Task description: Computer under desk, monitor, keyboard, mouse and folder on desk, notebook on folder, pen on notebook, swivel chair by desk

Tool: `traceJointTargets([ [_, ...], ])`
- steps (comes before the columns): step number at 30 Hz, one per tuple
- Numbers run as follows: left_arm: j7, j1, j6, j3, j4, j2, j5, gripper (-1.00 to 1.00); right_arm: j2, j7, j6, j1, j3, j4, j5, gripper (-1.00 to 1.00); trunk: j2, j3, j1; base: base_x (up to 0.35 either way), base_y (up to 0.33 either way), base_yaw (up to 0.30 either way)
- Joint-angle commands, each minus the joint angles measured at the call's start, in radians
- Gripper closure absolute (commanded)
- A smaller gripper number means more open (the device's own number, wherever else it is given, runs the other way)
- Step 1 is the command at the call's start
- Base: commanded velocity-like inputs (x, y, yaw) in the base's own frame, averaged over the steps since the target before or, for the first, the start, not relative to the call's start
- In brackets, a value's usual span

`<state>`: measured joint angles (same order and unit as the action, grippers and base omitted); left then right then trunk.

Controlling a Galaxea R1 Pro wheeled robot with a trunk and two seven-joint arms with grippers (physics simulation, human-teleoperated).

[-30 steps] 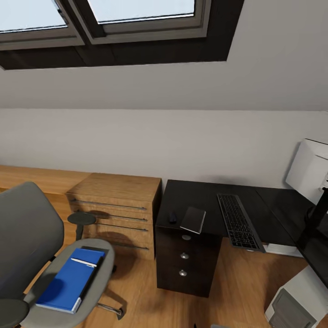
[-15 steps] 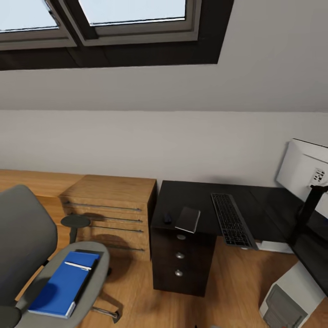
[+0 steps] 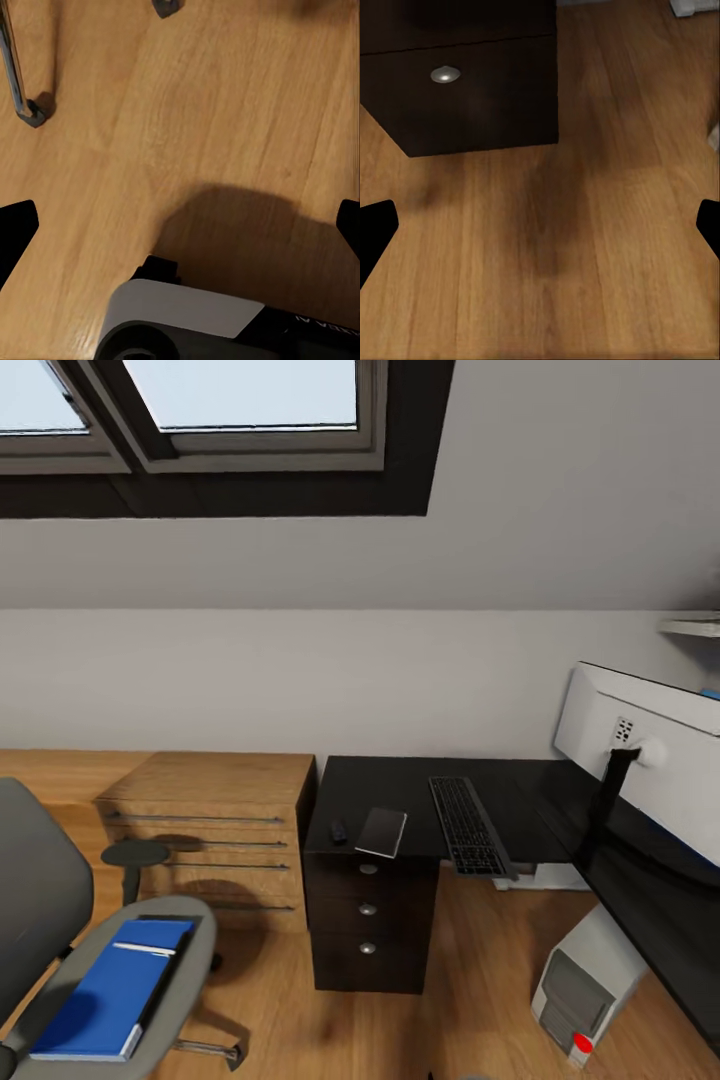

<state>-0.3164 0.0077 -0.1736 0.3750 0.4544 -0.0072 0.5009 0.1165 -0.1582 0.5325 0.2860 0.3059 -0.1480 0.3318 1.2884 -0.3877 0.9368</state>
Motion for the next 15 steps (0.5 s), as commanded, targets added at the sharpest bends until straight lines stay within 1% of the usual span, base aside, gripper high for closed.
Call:
traceJointTargets([
  [1,-0.007,0.000,-0.009,0.008,0.002,0.001,0.011,-1.00,0.000,-0.006,0.003,0.001,0.009,0.001,0.006,-1.00,-0.006,0.003,-0.004,-0.013,0.000,-0.199],
  [8,-0.008,0.000,-0.026,0.008,0.001,0.001,0.014,-1.00,0.000,-0.006,0.003,0.001,0.009,0.001,0.006,-1.00,-0.055,0.033,-0.031,-0.006,0.000,-0.205],
  [15,-0.008,0.000,-0.028,0.007,0.001,0.001,0.014,-1.00,0.000,-0.006,0.003,0.001,0.009,0.001,0.006,-1.00,-0.104,0.060,-0.057,-0.001,0.000,-0.212],
])
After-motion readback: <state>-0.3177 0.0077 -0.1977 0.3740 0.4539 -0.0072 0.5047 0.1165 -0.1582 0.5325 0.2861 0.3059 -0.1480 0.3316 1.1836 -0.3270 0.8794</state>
